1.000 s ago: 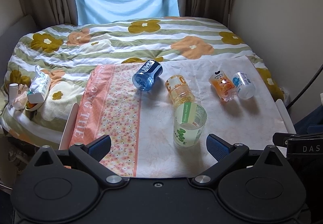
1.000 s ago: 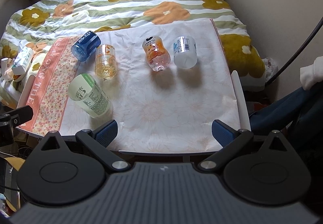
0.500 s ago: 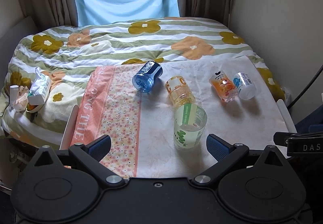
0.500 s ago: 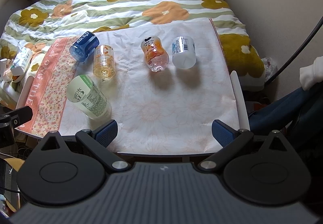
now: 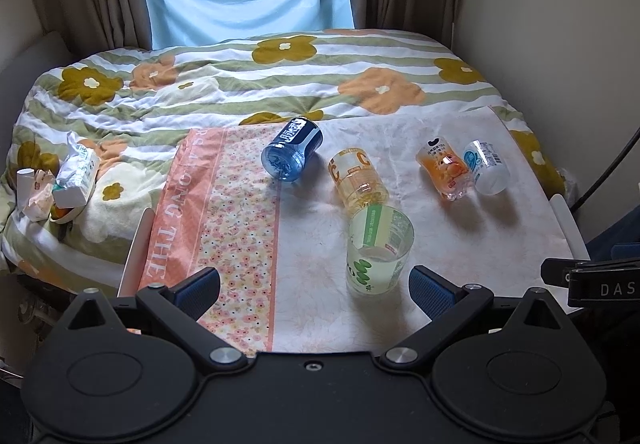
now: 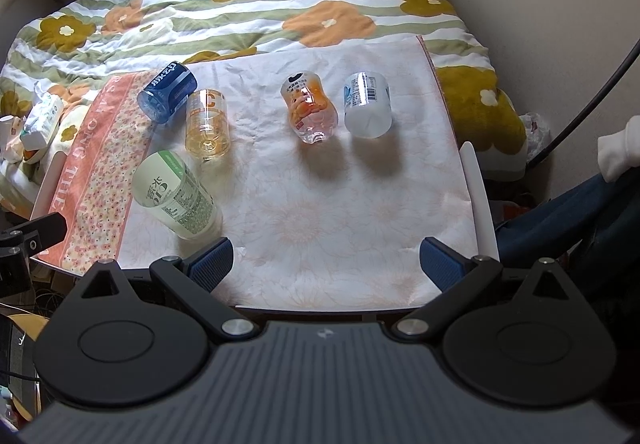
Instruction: Flip cup upright
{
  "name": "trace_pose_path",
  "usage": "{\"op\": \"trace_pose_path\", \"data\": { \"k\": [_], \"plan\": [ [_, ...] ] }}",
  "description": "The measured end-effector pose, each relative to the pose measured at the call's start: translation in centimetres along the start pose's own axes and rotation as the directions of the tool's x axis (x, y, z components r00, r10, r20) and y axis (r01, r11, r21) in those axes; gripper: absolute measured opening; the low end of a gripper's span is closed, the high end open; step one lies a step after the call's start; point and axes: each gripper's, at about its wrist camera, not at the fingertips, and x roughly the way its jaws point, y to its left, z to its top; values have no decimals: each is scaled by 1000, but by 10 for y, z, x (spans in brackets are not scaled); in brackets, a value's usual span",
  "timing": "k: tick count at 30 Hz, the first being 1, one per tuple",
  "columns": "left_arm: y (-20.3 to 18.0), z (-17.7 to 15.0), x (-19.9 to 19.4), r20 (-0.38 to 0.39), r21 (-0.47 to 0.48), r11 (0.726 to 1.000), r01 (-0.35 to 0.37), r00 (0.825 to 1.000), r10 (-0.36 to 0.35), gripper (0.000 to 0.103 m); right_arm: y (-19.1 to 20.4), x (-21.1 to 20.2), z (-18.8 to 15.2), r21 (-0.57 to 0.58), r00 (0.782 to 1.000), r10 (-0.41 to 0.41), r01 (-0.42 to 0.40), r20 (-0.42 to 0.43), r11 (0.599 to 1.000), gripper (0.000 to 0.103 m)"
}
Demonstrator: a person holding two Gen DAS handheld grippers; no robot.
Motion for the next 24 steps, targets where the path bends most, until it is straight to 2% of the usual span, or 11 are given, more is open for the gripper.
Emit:
{"op": "trace_pose_path", "data": {
  "k": [8, 14, 19, 24],
  "plan": [
    [-1, 1, 5, -7, 12, 1000, 5, 1000, -5, 102, 3, 5, 2, 1, 1000, -2, 2, -7, 1000, 103],
    [2, 1, 8, -24, -14, 999, 30, 999, -31, 102, 4, 5, 3, -1, 1000, -2, 2, -6, 1000, 103],
    [3, 2, 10, -19, -9, 1000, 9, 1000, -9, 102, 4, 5, 4, -1, 1000, -2, 2, -6, 1000, 103],
    [7, 3, 9, -5, -23, 1000, 16, 1000, -16, 102, 6, 6, 5, 1, 1000, -3, 3, -6, 1000, 103]
  ]
}}
